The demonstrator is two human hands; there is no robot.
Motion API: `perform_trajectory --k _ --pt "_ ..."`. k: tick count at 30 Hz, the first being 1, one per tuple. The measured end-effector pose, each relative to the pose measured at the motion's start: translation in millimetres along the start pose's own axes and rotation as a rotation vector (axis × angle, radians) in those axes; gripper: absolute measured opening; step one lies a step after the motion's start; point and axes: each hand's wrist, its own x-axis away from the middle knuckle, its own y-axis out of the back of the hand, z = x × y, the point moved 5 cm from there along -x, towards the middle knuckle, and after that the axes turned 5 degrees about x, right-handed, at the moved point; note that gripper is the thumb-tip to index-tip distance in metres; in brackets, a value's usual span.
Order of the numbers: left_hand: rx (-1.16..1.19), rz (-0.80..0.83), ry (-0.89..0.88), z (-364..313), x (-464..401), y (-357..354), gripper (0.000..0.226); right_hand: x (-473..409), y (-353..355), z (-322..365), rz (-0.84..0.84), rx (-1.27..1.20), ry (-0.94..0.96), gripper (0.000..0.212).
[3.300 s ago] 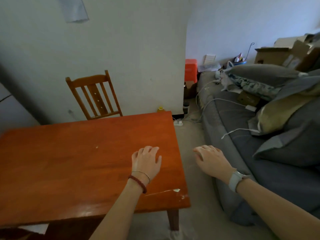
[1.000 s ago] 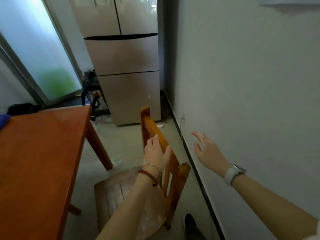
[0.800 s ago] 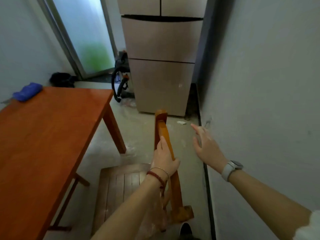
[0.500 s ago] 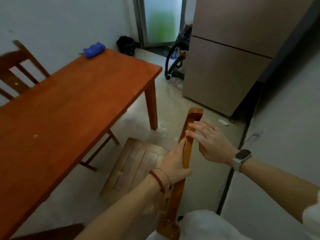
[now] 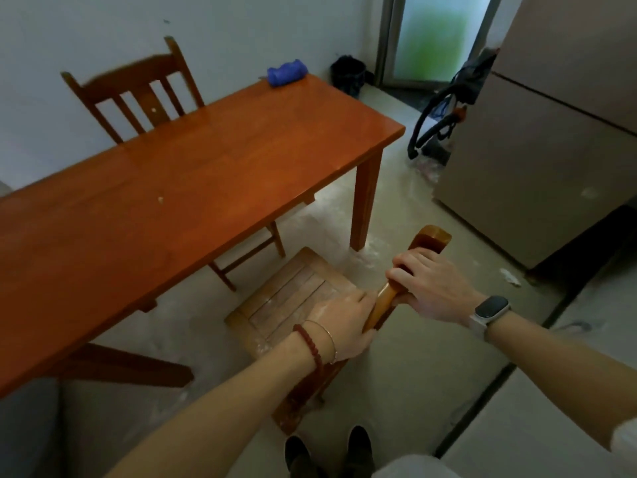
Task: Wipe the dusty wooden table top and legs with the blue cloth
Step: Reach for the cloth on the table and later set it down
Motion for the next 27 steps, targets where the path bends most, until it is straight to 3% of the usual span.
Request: perform_trajectory --k 5,10,16,22,27 --pt "-0.05 0.022 0.08 38.4 40.6 20.5 0.054 -21.3 -4.6 40.3 -0.185 -0.047 -0.026 0.049" --pt "-0.078 -0.105 0.258 91.3 81.1 32.3 0.046 -55.2 -10.4 79.8 -0.273 -0.176 -0.124 0.038" --pt "-0.204 -0.369 0.454 135.0 107.9 30.6 0.043 -88.2 -14.9 107.8 -0.252 -0.179 -0.163 0.039" --pt "-0.301 -0.656 0.47 153.5 94.6 41.4 0.042 -124.0 -12.1 96.9 -0.198 -0.132 -0.105 0.028" --pt "-0.368 -0.734 0.477 159.4 70.4 51.5 0.036 -151.6 -15.4 71.3 -0.045 -0.159 -0.059 0.038"
